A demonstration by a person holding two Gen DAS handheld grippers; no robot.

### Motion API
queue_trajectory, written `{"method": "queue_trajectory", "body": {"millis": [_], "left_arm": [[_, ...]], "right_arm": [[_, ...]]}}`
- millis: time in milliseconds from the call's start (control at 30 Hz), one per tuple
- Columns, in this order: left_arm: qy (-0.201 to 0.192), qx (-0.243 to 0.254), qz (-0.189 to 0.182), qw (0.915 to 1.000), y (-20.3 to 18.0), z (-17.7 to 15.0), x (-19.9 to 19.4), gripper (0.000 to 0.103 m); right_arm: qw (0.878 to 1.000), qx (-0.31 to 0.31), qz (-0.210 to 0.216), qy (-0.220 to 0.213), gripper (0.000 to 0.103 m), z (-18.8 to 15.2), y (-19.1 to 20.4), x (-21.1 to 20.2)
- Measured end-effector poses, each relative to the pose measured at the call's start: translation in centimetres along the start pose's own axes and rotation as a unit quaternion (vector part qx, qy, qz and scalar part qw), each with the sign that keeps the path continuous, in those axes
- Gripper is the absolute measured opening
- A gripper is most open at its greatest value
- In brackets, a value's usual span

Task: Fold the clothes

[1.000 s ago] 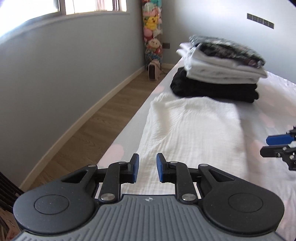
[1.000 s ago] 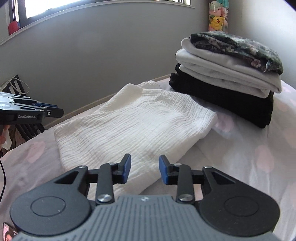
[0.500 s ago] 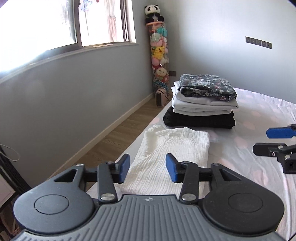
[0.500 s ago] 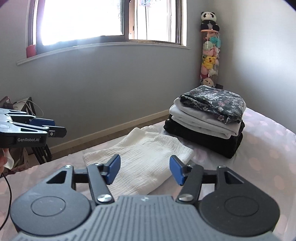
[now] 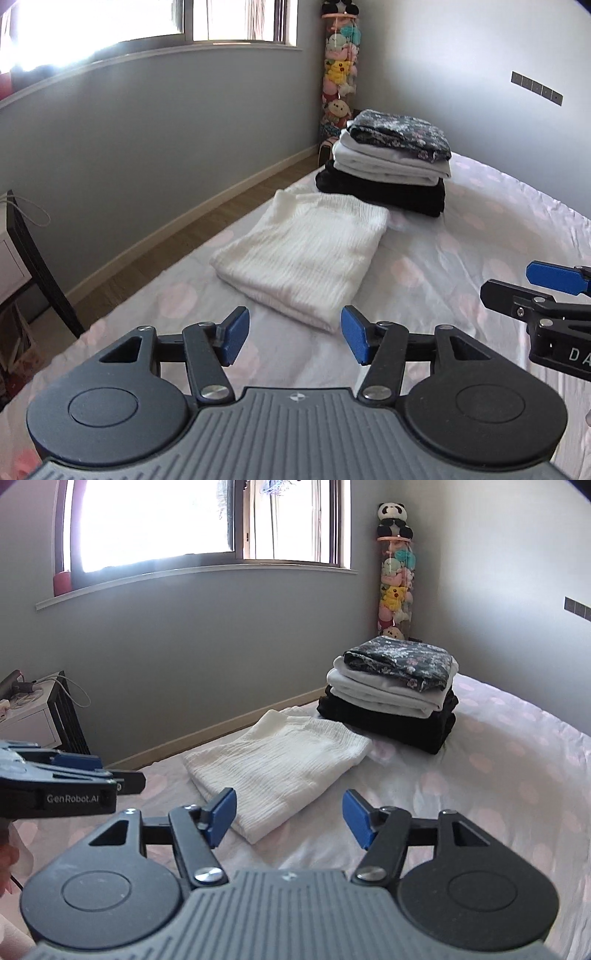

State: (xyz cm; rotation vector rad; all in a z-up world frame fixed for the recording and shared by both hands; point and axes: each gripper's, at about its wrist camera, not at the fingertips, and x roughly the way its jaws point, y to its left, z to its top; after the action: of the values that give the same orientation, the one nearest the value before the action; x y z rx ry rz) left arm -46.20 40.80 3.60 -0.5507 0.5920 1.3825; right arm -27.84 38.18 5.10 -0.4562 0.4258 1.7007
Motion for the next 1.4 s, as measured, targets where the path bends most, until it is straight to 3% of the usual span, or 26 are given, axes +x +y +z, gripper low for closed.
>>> {"method": "queue_trajectory", "body": {"millis": [267,567,1000,1400], "left_arm": [[0.020,0.003,0.011,0.9997,-2.1,-3.7,-2.0,0.065],[0.028,0.007,0.007,0.9996,-3.6,-6.3,-3.9,0.065],[0.023,0.022,0.006,0.9995,-5.5,-7.0,-4.9,0.064],[0.018,0.020,0.007,0.9996,-5.3,-6.8,-5.2,0.056]], "right_arm": [[0.999,0.032,-0.016,0.013,0.067,-4.0,0.3,-2.2],[0.999,0.027,-0.035,0.024,0.067,-7.0,1.1,-4.6],[0.998,0.025,-0.050,0.020,0.066,-7.6,1.2,-6.4],[0.998,0.021,-0.051,0.025,0.064,-7.7,1.8,-6.2]]}}
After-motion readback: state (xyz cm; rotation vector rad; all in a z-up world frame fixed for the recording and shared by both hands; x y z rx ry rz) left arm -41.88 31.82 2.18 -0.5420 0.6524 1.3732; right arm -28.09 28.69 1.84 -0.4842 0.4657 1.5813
